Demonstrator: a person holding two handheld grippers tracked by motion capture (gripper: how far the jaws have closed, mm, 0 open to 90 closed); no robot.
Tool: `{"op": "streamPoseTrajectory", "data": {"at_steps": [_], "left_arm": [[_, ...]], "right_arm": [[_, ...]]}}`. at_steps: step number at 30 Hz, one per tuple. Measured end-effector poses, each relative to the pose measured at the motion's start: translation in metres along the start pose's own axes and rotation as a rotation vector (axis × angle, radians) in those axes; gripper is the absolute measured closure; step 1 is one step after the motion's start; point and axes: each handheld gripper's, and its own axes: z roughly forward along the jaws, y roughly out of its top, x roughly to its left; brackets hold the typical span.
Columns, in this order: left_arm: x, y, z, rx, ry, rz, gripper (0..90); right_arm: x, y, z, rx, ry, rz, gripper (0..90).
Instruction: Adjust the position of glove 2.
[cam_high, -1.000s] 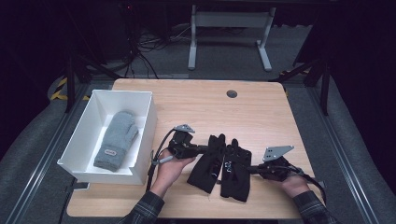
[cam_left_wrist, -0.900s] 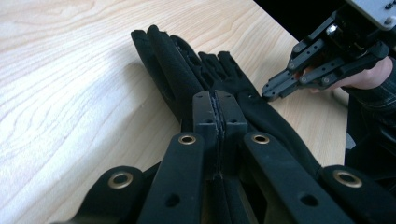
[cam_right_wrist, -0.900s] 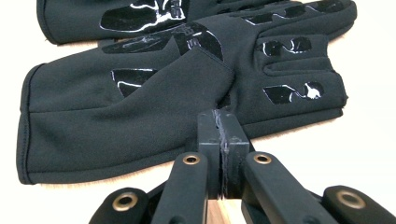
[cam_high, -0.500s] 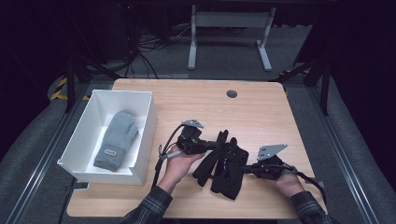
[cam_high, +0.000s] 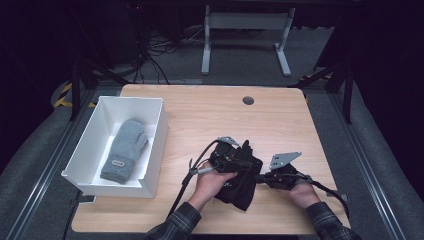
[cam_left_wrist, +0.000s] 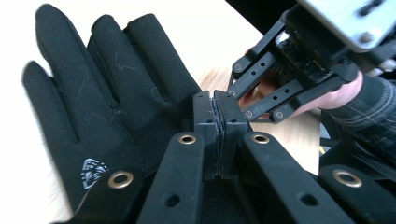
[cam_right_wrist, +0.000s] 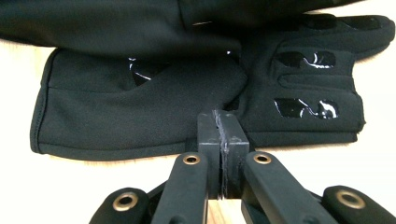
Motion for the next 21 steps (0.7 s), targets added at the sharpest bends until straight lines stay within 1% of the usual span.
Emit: {"op": "streamPoseTrajectory", "data": {"at_steps": [3, 4, 5, 7, 8, 9, 10, 11, 12, 13, 14, 15, 16, 17, 18, 19, 21], "left_arm": [[0.001, -0.001, 0.012, 0.01, -0.016, -0.006, 89.0], [0.001, -0.001, 0.012, 0.01, -0.016, -0.006, 88.5], [0.001, -0.001, 0.015, 0.007, -0.024, -0.005, 88.5], [0.001, -0.002, 0.015, 0.0, -0.043, 0.003, 85.1], [-0.003, -0.001, 0.009, -0.012, -0.033, 0.024, 80.7], [-0.003, -0.001, 0.009, -0.012, -0.033, 0.024, 80.2], [-0.006, -0.002, -0.001, -0.013, -0.021, 0.055, 81.7], [-0.008, -0.003, -0.007, -0.002, -0.01, 0.072, 85.3], [-0.008, -0.003, -0.007, -0.002, -0.01, 0.072, 88.9], [-0.01, -0.005, -0.013, 0.006, 0.007, 0.086, 88.9], [-0.011, -0.008, -0.017, 0.018, 0.022, 0.095, 89.9], [-0.012, -0.016, -0.022, 0.031, 0.026, 0.094, 90.0], [-0.012, -0.016, -0.022, 0.031, 0.026, 0.094, 90.0], [-0.014, -0.022, -0.023, 0.042, 0.026, 0.097, 90.0], [-0.016, -0.028, -0.023, 0.049, 0.022, 0.098, 90.0], [-0.018, -0.033, -0.02, 0.055, 0.017, 0.098, 90.0], [-0.024, -0.043, -0.01, 0.08, -0.003, 0.106, 90.0]], "right_arm": [[0.001, 0.002, 0.002, -0.002, 0.002, -0.006, 90.0], [0.001, 0.002, 0.002, -0.002, 0.002, -0.006, 90.0], [0.001, 0.002, 0.003, -0.003, 0.002, -0.006, 90.0], [0.001, 0.001, 0.002, -0.002, -0.001, -0.009, 90.0], [0.001, 0.0, -0.002, 0.014, -0.019, -0.015, 89.3], [0.001, 0.0, -0.002, 0.014, -0.019, -0.015, 89.3], [-0.003, -0.004, -0.011, 0.013, -0.057, -0.006, 83.9], [-0.005, -0.006, -0.015, 0.007, -0.069, 0.001, 83.1], [-0.005, -0.006, -0.015, 0.007, -0.069, 0.001, 83.1], [-0.008, -0.009, -0.021, -0.007, -0.084, 0.017, 81.7], [-0.016, -0.015, -0.035, -0.037, -0.124, 0.058, 73.1], [-0.019, -0.017, -0.038, -0.045, -0.138, 0.07, 69.4], [-0.019, -0.017, -0.038, -0.045, -0.138, 0.07, 69.4], [-0.023, -0.02, -0.043, -0.053, -0.163, 0.086, 64.6], [-0.027, -0.023, -0.046, -0.058, -0.186, 0.106, 59.8], [-0.03, -0.026, -0.048, -0.063, -0.204, 0.116, 55.4], [-0.037, -0.032, -0.05, -0.061, -0.265, 0.137, 42.8]]}}
